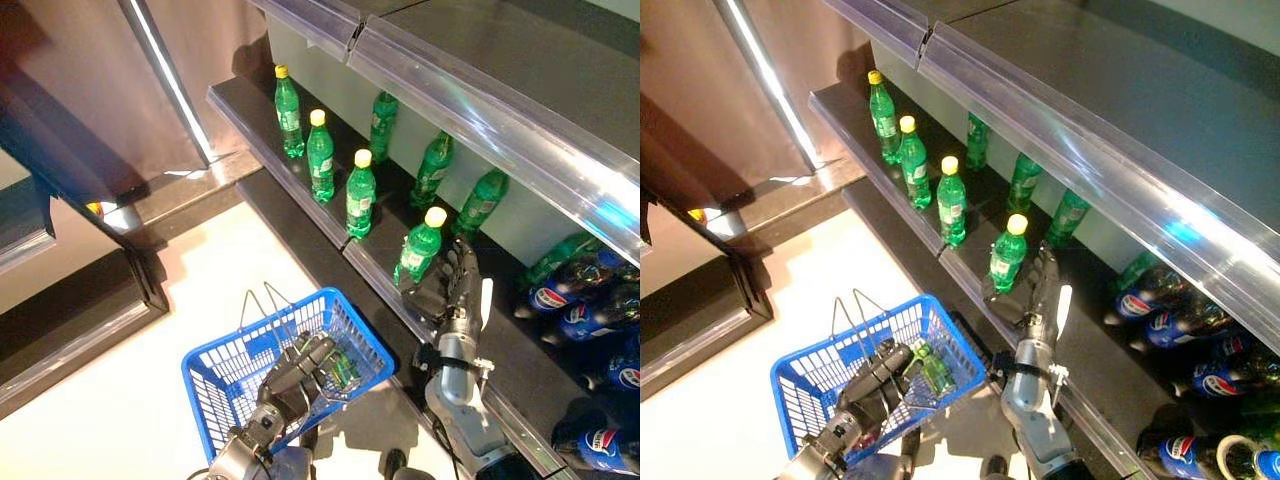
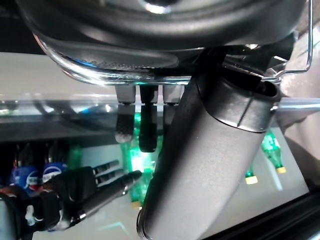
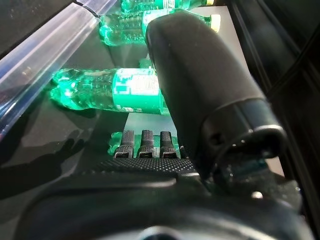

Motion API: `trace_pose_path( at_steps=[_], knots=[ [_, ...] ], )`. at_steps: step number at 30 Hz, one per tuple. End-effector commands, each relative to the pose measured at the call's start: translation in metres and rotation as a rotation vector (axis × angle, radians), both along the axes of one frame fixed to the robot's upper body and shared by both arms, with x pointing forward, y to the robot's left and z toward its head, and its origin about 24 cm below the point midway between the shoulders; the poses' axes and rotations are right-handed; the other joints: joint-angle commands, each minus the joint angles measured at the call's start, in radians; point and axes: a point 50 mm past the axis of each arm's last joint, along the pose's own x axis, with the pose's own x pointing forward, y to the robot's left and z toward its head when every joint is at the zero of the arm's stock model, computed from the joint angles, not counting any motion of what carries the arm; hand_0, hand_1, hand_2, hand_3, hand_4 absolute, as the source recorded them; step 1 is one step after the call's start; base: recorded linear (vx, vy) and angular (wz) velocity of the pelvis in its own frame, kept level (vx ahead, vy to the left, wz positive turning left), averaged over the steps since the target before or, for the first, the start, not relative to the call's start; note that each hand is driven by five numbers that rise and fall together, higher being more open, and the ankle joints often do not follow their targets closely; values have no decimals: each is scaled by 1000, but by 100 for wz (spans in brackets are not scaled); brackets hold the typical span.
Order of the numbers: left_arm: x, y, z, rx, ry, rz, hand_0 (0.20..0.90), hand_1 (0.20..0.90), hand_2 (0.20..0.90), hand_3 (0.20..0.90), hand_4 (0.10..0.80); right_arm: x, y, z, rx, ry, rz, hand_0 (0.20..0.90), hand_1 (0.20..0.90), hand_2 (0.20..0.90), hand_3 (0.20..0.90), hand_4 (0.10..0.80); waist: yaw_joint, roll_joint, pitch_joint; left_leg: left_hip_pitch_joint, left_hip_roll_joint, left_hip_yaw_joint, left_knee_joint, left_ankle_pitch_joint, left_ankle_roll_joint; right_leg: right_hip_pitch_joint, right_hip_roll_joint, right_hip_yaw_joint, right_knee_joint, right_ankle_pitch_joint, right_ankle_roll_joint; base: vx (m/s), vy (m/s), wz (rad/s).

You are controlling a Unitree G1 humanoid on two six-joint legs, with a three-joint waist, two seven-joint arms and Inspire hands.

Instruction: Pick up the drink and place into the basket.

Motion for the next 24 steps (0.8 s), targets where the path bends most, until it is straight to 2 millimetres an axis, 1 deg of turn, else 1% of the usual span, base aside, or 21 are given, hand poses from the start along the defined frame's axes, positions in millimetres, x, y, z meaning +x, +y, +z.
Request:
trace_pose_path(
  at_steps=[1, 5, 17, 24],
  knots=[
    [34, -34, 104, -262, -597, -95, 300, 300, 300, 200, 100, 19, 0, 49, 43, -291, -31, 900, 900, 900, 900, 800, 44, -8, -42, -36, 63, -25, 148, -83, -43, -147, -122, 54, 66, 174, 68, -13, -18, 7],
    [36, -34, 104, -258, -598, -103, 300, 300, 300, 200, 100, 22, -2, 53, 39, -304, -40, 900, 900, 900, 900, 800, 49, -9, -22, -49, 62, -36, 160, -83, -42, -150, -125, 54, 69, 176, 70, -3, -6, 1],
    [35, -35, 103, -241, -581, -133, 300, 300, 300, 200, 100, 26, -4, 53, 55, -307, -67, 900, 900, 900, 900, 800, 71, -19, 11, -78, 66, -63, 195, -85, -43, -142, -129, 46, 66, 183, 81, 23, -25, 1],
    [36, -34, 103, -228, -583, -153, 300, 300, 300, 200, 100, 29, -5, 54, 75, -316, -94, 900, 900, 900, 900, 800, 85, -18, 32, -94, 68, -78, 212, -87, -43, -140, -129, 40, 67, 185, 85, 21, -37, 2]
  ],
)
